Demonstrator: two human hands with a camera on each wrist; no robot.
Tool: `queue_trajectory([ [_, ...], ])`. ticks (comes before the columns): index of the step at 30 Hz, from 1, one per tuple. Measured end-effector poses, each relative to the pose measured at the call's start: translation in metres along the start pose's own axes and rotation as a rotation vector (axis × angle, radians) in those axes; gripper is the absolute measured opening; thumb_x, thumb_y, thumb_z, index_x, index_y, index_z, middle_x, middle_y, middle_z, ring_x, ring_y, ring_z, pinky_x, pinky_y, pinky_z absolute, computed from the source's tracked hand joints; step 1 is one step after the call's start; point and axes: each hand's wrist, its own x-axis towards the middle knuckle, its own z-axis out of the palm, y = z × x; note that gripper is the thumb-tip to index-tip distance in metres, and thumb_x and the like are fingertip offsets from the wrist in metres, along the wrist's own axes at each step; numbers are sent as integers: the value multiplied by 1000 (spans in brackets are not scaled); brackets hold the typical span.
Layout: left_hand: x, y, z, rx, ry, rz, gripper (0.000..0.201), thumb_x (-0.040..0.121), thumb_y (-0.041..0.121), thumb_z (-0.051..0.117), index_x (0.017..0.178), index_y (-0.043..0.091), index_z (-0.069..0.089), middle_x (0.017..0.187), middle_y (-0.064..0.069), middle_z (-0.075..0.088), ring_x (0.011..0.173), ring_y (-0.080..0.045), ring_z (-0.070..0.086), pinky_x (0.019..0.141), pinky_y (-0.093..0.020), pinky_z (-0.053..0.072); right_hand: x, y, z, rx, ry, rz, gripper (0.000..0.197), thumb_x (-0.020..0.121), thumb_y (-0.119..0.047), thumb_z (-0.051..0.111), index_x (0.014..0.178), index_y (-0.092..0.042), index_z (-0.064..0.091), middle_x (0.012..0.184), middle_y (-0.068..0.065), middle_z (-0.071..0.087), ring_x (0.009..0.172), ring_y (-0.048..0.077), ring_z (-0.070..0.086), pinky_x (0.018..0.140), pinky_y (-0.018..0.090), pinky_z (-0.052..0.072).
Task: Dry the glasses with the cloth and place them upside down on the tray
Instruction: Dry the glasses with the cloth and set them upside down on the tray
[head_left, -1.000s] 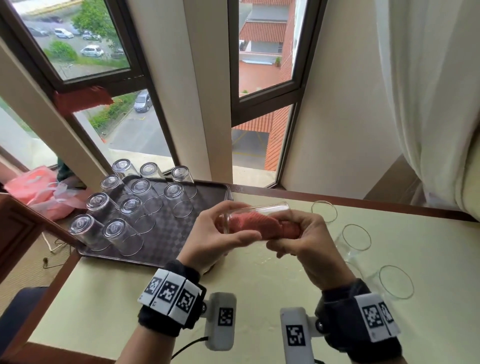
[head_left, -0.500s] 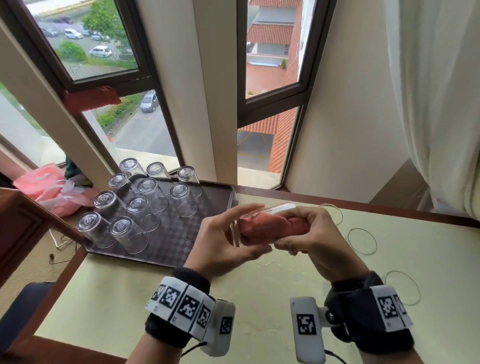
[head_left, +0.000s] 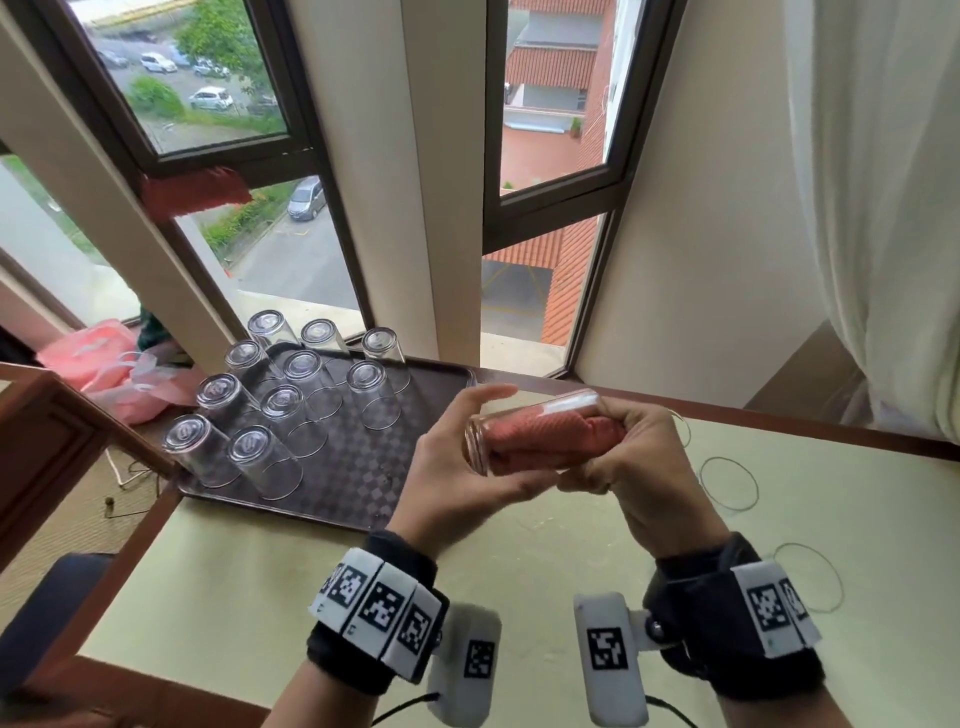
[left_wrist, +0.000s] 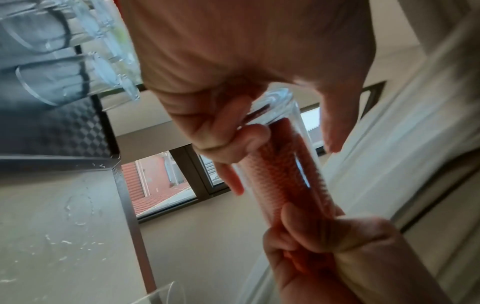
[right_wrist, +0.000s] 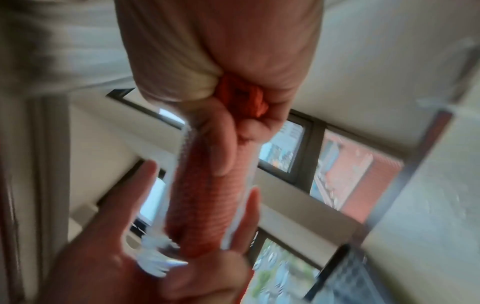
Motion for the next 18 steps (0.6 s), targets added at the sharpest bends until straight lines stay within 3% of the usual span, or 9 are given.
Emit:
queue_trajectory([
  [2, 1, 2, 1, -130, 35, -163, 78, 54, 38, 86, 124, 17, 59, 103, -6, 70, 71, -9, 67, 57, -20, 52, -1, 0, 3, -21, 3, -70, 56, 49, 32, 54, 67, -16, 77, 69, 3, 72, 65, 18, 69, 47, 31, 58],
  [4, 4, 3, -1, -171, 53, -245, 75, 52, 45, 83, 116, 10, 64, 90, -6, 68, 57, -7, 58, 46, -18, 43, -2, 4, 4, -79, -1, -123, 62, 59, 38, 50, 70, -17, 76, 72, 2, 73, 69, 19, 71, 52, 33, 60],
  [5, 6, 4, -1, -151, 57, -228, 72, 52, 43, 85, 112, 8, 65, 87, -7, 69, 55, -8, 57, 45, -19, 44, -2, 6, 2, -89, -14, -124, 56, 59, 36, 56, 74, -14, 76, 74, 4, 73, 71, 20, 70, 53, 32, 60],
  [7, 7, 4, -2, -46, 53, -109, 65, 54, 31, 91, 109, 8, 65, 90, -11, 72, 63, -13, 66, 54, -22, 53, -1, 6, -5, -65, -76, -76, 42, 55, 21, 72, 85, -9, 76, 74, 9, 70, 64, 19, 63, 50, 26, 55],
  [9, 6, 1, -2, 30, 23, 7, 62, 58, 19, 92, 113, 12, 64, 102, -14, 74, 86, -22, 74, 73, -29, 60, 1, 4, -13, -35, -130, 7, 45, 54, 7, 77, 98, 0, 72, 75, 13, 67, 58, 16, 57, 45, 22, 48],
  [11, 4, -2, -1, 26, -8, 33, 65, 59, 20, 93, 115, 14, 62, 107, -14, 73, 96, -27, 73, 81, -36, 60, 1, 0, -16, -24, -128, 24, 46, 52, 9, 76, 98, 2, 72, 72, 12, 67, 54, 16, 56, 42, 21, 45],
  [13, 4, -1, -2, -21, -14, -42, 65, 56, 29, 91, 113, 15, 63, 98, -5, 75, 84, -20, 73, 71, -30, 60, 0, -3, -12, -49, -103, -41, 44, 53, 25, 69, 84, -5, 76, 67, 7, 69, 54, 14, 60, 43, 22, 49],
  [16, 3, 2, -4, -132, -25, -221, 61, 56, 39, 84, 107, 12, 65, 69, 5, 66, 46, -6, 51, 40, -16, 42, -2, -2, -5, -120, -47, -109, 66, 60, 41, 44, 68, -16, 75, 67, 1, 70, 64, 16, 68, 51, 27, 58],
  [18, 4, 2, -7, -111, 10, -193, 60, 54, 38, 87, 103, 11, 68, 67, 4, 66, 44, -6, 51, 39, -16, 41, -3, -1, -4, -123, -75, -88, 61, 61, 39, 52, 70, -16, 76, 70, 2, 71, 66, 15, 69, 52, 28, 58],
])
